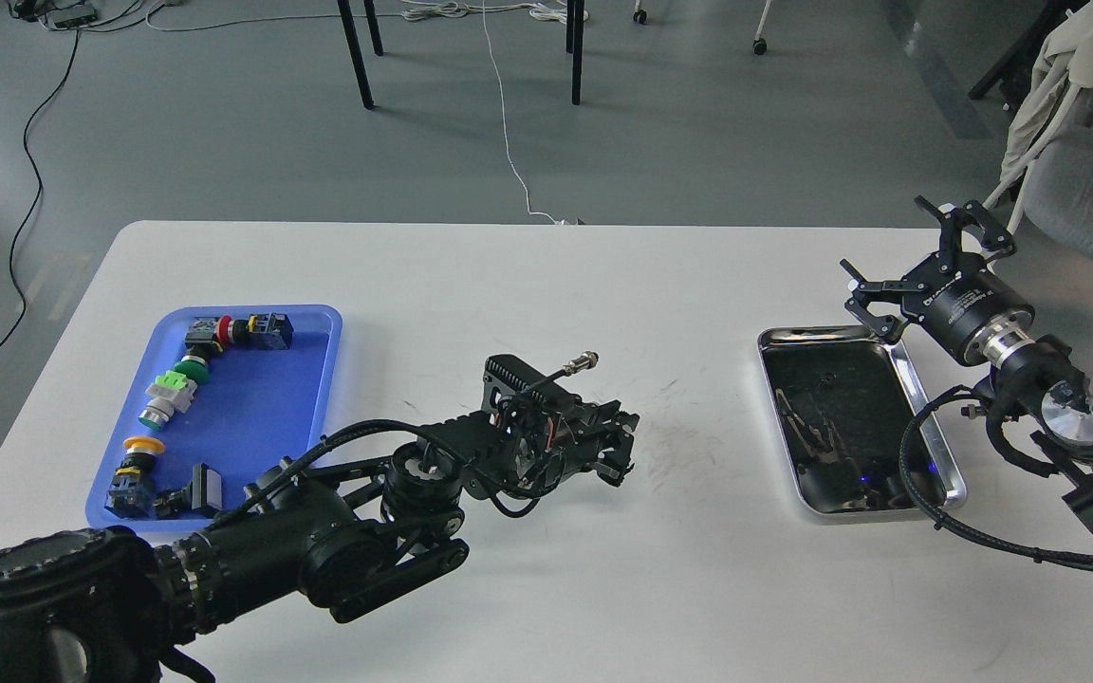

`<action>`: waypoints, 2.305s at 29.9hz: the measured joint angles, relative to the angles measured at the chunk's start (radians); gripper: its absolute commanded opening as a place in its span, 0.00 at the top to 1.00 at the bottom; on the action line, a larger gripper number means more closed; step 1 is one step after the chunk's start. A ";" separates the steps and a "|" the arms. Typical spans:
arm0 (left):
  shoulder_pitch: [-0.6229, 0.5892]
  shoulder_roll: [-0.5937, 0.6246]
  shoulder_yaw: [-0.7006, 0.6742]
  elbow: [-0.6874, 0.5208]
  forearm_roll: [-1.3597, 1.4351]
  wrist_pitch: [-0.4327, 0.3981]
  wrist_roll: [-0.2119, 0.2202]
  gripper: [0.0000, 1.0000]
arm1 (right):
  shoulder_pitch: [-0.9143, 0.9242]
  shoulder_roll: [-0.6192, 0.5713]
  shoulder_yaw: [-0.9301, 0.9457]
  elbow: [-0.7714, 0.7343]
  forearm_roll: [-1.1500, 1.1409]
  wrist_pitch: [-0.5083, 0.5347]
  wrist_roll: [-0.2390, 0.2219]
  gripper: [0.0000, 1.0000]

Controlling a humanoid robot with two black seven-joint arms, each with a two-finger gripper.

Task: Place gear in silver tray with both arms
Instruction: 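Carry the second gear with the left gripper toward the table center, then open the left gripper to set the gear on the table, then reach the right gripper to the gear and grasp it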

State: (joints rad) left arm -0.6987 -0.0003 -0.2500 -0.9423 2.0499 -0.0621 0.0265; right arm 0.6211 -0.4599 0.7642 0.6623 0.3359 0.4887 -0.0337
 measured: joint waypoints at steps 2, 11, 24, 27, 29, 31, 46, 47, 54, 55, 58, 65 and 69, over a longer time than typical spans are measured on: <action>0.000 0.000 0.000 -0.006 0.000 0.003 0.002 0.90 | -0.003 0.000 0.000 0.000 0.000 0.000 0.000 0.01; 0.030 0.000 0.000 -0.010 -0.003 0.015 0.003 0.73 | -0.004 0.000 0.000 0.003 0.000 0.000 0.001 0.01; 0.044 0.000 -0.002 -0.037 -0.084 0.108 -0.008 0.02 | 0.037 0.005 -0.013 0.045 -0.057 0.000 0.000 0.01; 0.036 0.000 -0.021 -0.054 -0.131 0.122 -0.003 0.02 | 0.063 0.003 -0.013 0.083 -0.122 0.000 -0.004 0.01; 0.033 0.000 -0.068 -0.059 -0.151 0.131 -0.001 0.02 | 0.081 0.003 -0.013 0.114 -0.170 0.000 -0.009 0.01; 0.031 0.000 -0.137 -0.060 -0.170 0.138 0.000 0.02 | 0.100 0.003 -0.014 0.152 -0.223 0.000 -0.012 0.01; 0.013 0.253 -0.517 -0.149 -0.954 0.245 0.015 0.02 | 0.557 0.031 -0.604 0.243 -0.604 -0.058 -0.016 0.01; 0.013 0.281 -0.527 -0.150 -1.030 0.249 0.016 0.02 | 0.590 0.049 -0.644 0.252 -0.634 -0.057 -0.018 0.01; 0.021 0.457 -0.559 -0.151 -1.428 0.245 0.016 0.02 | 0.765 0.208 -0.975 0.365 -0.796 -0.041 -0.056 0.01; 0.024 0.473 -0.564 -0.151 -1.446 0.245 0.016 0.02 | 0.781 0.229 -1.018 0.369 -0.816 -0.040 -0.058 0.01; 0.033 0.503 -0.569 -0.151 -1.469 0.243 0.014 0.02 | 0.823 0.286 -1.129 0.374 -0.887 -0.024 -0.064 0.01; 0.052 0.523 -0.568 -0.151 -1.473 0.244 0.006 0.02 | 0.874 0.398 -1.258 0.335 -0.970 0.000 -0.077 0.01; 0.053 0.523 -0.561 -0.150 -1.471 0.244 0.004 0.02 | 0.858 0.448 -1.302 0.287 -0.972 0.000 -0.078 0.01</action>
State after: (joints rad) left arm -0.6457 0.5230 -0.8114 -1.0924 0.5792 0.1824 0.0307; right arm 1.4786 -0.0116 -0.5378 0.9494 -0.6365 0.4887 -0.1120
